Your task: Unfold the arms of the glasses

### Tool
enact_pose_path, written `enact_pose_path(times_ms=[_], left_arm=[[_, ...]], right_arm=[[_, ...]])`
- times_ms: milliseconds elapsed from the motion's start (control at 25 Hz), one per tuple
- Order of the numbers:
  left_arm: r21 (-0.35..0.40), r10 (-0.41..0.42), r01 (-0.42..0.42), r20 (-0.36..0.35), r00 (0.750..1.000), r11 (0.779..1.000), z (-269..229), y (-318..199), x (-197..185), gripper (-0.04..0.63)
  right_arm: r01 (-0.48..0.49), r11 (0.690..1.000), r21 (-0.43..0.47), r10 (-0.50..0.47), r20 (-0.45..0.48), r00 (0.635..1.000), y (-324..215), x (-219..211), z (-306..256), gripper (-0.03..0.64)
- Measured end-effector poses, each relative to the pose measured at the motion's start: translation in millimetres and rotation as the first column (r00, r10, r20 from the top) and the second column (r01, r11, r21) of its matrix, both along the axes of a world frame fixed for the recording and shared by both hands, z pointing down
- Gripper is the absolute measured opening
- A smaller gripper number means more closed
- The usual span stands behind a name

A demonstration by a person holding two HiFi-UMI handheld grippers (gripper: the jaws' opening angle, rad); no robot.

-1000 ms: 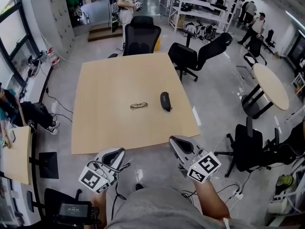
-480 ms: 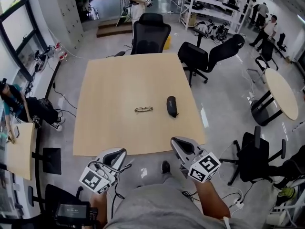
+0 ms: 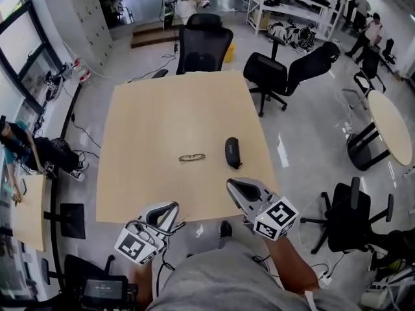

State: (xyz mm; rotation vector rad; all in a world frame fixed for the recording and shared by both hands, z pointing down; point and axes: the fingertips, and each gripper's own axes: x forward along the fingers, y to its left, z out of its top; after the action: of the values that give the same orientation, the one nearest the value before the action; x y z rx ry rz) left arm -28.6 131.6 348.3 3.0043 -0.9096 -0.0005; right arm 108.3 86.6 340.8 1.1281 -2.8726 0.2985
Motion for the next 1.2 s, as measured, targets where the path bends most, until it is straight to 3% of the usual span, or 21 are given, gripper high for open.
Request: enact_pose_path(times_ms=[280,680,960,1200], left_arm=[[-0.069,-0.02,0.02,-0.004,1.0,0.997,25,-5,-19,0.006],[-0.079,-0.014,0.013,-0.021,1.0,0.997,31,0,-52,0.006],[-0.12,0.008,-0.009,-0.009,1.0,0.993,49,-14,-50,0.006],[-0.169,0.004,-0.006,-0.011,1.0,0.986,66,-32,-49,0.006]], right_arm=[[0.013,0.998,-0.054,-0.014,-0.014,1.0,-12,-20,20,0.009],[-0.014,0.998,-0.059,0.012,-0.032,0.999,3,-48,25,0.009],[-0.071,0.988,-0.138,0.064,-0.052,0.997,-6,-38,53,0.009],[-0.057,0.972,-0.229,0.046,-0.051,0.998,-26,-48,79,0.009]])
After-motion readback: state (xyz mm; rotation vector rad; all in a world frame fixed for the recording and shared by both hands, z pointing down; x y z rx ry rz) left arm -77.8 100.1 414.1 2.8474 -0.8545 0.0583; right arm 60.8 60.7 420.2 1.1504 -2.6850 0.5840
